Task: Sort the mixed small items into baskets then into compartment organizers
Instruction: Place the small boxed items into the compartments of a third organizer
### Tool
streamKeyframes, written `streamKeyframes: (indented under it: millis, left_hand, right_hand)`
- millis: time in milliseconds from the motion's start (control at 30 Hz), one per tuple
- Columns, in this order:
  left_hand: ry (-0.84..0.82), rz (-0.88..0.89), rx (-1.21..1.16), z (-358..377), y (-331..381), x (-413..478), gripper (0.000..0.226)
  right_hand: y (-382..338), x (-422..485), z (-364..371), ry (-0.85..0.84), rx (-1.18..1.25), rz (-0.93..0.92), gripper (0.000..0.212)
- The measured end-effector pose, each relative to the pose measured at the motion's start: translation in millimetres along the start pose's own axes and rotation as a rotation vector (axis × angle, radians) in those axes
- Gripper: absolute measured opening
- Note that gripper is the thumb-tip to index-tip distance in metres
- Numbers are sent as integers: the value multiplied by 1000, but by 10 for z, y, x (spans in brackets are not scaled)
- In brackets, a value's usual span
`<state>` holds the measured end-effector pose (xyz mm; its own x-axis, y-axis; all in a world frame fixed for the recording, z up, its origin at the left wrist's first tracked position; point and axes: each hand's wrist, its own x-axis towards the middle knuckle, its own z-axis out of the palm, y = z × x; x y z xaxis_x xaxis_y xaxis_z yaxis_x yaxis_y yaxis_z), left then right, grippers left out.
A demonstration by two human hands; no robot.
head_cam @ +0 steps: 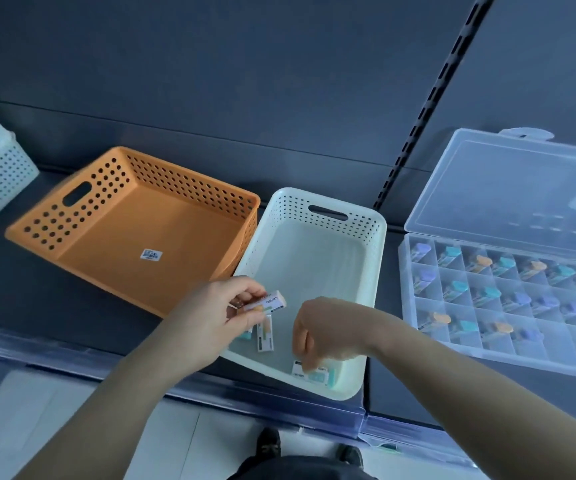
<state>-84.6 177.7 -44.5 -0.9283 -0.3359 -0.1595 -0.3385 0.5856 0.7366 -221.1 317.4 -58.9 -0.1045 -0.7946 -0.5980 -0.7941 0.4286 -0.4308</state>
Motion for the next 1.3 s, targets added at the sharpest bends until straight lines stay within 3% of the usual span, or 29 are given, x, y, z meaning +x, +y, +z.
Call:
streamKeyframes:
  millis: [100, 200, 333, 433, 533, 700, 800, 933, 1133, 1300]
  left_hand:
    - [64, -6, -45, 6, -27, -11, 18]
    - [109, -24, -155, 2, -41, -30, 17]
    - [153, -62, -367, -98, -39, -80, 20]
    - [107, -128, -433, -223, -40, -100, 17]
    - [63, -167, -373, -314, -46, -88, 10]
    - [-34, -54, -65, -432, 35, 97, 17]
    - [-85, -35, 73, -475, 85, 257, 34]
    - [-149, -90, 198, -528, 106, 379, 33]
    - [-159, -126, 124, -472, 23, 323, 23]
    - [-137, -138, 23, -473, -31, 303, 24]
  right_hand:
    - [0, 58, 46, -56, -41, 5, 33]
    - [20, 24, 15, -62, 17, 6, 8]
    - [77, -3, -150, 139, 208, 23, 14]
    - [-12, 60, -166, 130, 363, 71, 18]
    - [-129, 171, -98, 97, 335, 47, 30]
    - [-155, 305, 32, 212, 146, 68, 38]
    - [-80, 287, -4, 255, 255, 89, 37]
    - [-51, 275, -6, 344, 452, 86, 30]
    - [-238, 518, 103, 352, 394, 145, 48]
    - [-221, 579, 116, 362, 432, 188, 35]
